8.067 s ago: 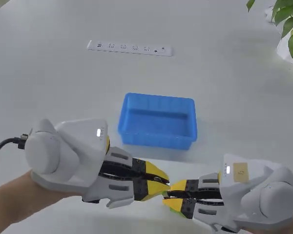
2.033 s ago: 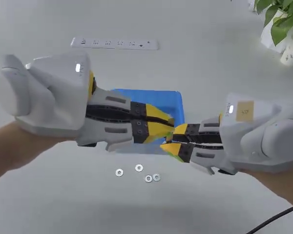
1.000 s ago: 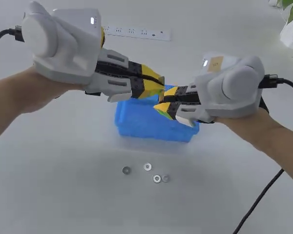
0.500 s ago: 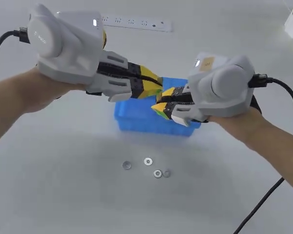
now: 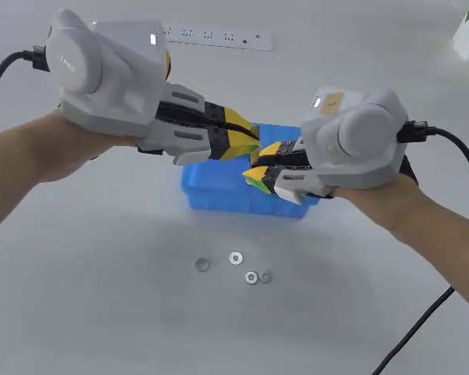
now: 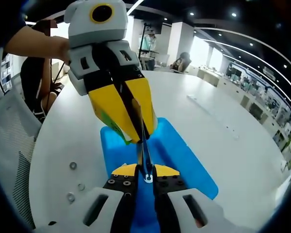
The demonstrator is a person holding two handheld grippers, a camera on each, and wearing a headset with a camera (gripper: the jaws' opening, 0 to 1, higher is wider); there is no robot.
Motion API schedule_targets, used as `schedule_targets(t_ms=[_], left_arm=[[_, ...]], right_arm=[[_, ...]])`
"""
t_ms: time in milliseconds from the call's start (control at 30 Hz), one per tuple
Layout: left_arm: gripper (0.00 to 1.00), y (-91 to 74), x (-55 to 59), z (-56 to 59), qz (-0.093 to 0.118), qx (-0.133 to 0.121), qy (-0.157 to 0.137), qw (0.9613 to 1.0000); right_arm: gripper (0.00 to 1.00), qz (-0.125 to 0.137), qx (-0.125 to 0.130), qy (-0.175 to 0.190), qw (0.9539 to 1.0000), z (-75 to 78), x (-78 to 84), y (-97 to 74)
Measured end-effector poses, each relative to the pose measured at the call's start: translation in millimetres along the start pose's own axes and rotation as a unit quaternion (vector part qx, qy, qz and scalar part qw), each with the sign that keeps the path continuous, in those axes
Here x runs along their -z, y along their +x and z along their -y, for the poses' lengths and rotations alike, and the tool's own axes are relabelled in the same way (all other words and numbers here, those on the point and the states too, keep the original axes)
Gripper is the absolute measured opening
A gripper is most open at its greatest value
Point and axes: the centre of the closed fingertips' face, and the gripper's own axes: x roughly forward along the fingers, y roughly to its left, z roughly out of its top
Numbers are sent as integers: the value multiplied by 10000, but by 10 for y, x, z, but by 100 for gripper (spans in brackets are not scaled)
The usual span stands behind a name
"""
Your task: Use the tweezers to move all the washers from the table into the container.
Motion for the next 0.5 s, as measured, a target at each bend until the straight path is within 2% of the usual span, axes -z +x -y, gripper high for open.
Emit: schedule_targets(t_ms=[233,500], left_arm=[[5,-33,-35,16,-57,-47,94,9999],[5,-150,-217,59,8,-94,251,9996]], right_arm=[[15,50,62,47,10000,7,-59,-28],[13,248,129,-53,9996,-24,-245,-142]])
